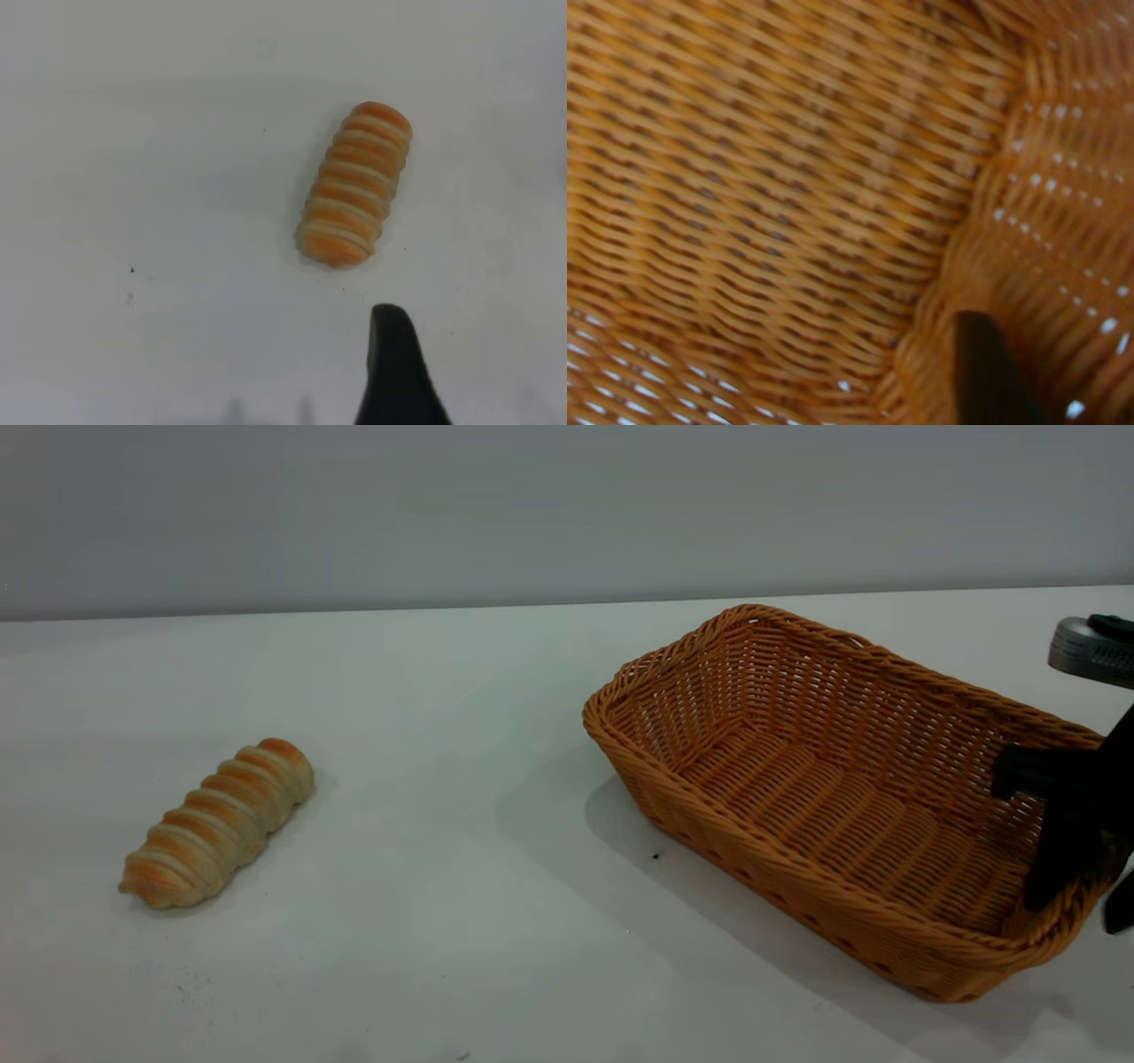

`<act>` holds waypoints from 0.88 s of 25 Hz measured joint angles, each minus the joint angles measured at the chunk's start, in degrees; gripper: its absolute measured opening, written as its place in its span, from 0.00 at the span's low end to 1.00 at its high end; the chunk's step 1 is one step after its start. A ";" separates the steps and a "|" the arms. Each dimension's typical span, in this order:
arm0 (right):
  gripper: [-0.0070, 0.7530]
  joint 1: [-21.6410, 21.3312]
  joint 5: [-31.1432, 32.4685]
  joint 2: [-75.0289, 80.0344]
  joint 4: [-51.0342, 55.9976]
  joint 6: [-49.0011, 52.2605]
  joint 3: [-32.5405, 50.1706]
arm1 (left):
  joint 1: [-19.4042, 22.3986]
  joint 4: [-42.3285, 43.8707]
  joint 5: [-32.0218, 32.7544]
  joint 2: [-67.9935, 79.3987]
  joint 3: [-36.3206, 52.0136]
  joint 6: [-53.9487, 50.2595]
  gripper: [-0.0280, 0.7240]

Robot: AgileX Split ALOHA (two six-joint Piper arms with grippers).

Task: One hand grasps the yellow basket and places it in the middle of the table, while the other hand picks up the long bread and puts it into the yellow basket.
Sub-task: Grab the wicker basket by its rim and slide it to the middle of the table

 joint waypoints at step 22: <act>0.07 7.95 11.68 0.84 12.53 -17.28 -17.96 | 0.00 -0.06 0.00 0.00 0.00 0.00 0.74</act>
